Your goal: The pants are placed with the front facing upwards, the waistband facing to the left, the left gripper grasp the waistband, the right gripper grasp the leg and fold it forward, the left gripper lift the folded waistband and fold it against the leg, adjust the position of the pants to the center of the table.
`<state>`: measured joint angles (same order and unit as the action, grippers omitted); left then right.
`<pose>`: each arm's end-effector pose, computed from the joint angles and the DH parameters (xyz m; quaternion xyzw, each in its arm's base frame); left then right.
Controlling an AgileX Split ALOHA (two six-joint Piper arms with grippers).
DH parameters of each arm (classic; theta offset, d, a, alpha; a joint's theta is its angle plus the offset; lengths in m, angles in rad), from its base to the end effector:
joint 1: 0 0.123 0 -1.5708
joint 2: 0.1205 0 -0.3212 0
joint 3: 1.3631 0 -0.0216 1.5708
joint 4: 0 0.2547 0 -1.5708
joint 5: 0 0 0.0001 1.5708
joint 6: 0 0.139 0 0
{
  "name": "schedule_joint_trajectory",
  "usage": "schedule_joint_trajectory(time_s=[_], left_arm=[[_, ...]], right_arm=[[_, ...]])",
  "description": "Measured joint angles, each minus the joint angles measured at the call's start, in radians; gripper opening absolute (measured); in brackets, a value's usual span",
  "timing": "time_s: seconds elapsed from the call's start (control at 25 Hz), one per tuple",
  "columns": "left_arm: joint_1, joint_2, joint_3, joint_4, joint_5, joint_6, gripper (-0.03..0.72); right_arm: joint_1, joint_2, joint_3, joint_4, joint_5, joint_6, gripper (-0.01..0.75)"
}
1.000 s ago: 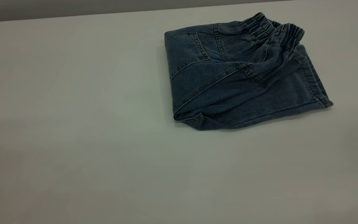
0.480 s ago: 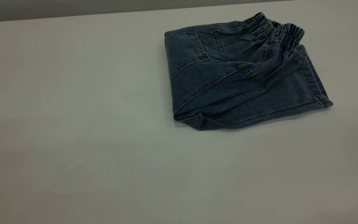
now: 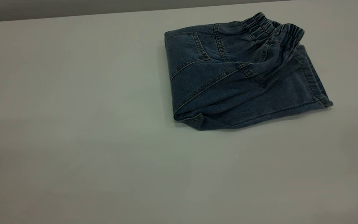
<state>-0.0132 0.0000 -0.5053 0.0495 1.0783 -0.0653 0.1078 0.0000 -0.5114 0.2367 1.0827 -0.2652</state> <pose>0.0032 0.0060 0.2569 -0.0235 0.8558 0.0044 0.5167 -0.0027 0.0287 0.2610 -0.1640 0.8340 0.0772 0.5211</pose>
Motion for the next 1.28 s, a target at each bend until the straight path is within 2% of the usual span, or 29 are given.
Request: schedule_joint_trajectory(time_s=[0.4,1.28], left_arm=[[0.000,0.000,0.000,0.000,0.000,0.000,0.569],[0.000,0.000,0.000,0.000,0.000,0.001,0.569]], right_arm=[[0.003,0.000,0.003,-0.147,-0.017,0.188,0.386],[0.003,0.000,0.003,-0.146,-0.017,0.188,0.386]])
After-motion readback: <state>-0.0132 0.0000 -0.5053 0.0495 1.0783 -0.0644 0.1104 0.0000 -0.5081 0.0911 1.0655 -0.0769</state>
